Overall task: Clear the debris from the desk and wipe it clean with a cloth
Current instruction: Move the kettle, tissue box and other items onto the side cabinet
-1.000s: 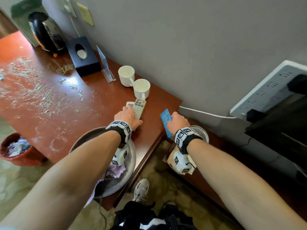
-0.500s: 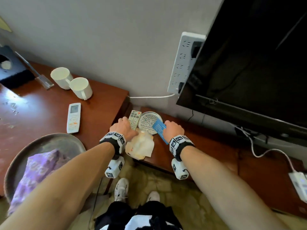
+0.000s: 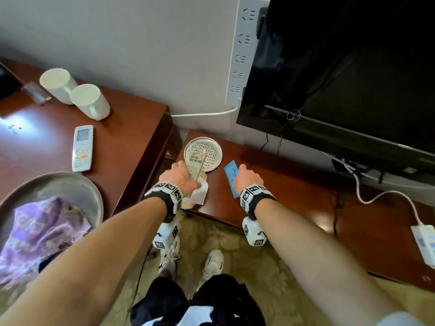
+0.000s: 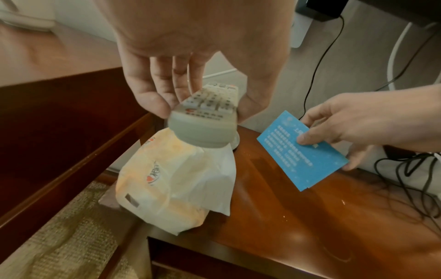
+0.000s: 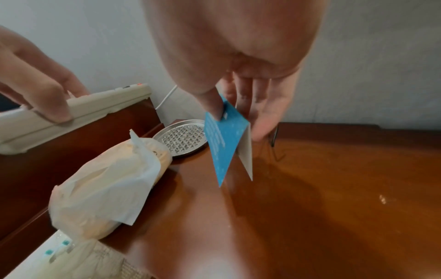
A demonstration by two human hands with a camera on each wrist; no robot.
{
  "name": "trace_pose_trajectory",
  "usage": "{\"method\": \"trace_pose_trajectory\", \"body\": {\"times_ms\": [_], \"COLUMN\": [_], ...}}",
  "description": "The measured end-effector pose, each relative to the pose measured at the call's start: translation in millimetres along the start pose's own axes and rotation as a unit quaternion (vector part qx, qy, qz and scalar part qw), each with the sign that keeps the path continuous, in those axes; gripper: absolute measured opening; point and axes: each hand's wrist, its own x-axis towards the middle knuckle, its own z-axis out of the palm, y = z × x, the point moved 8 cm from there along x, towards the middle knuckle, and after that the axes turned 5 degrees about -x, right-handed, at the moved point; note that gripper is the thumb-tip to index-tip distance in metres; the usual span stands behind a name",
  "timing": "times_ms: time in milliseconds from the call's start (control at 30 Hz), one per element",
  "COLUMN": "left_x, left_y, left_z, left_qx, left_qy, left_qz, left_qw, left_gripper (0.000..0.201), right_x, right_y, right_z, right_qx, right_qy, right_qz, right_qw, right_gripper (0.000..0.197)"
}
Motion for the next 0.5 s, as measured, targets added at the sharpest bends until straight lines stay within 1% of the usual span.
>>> {"method": "trace_pose_trajectory", "body": {"times_ms": [133, 300, 500], "left_x": [6.0, 18.0, 34.0], "left_y": [-6.6, -15.8, -21.5], "left_z": [3.1, 4.7, -2.8], "left_qx": [0.007, 0.032, 0.043], "left_qy": [-0.001, -0.015, -0.025], "left_qz": [0.001, 0.009, 0.018], "left_qw": [1.0, 0.999, 0.999], "left_gripper": [0.076, 0.075, 0.072], "right_x": [13.7, 26.0, 37.2], "right_y": [-1.7, -0.2, -4.0], "right_z": [9.9, 22.3, 39.1], "right_qx": [0.051, 0.11, 0.162], "right_qy": [-0.012, -0.013, -0.013], "right_qz": [0.046, 0.105, 0.137], "right_qw": [0.998, 0.988, 0.977], "right_gripper": [0.04, 0.043, 0.042]}}
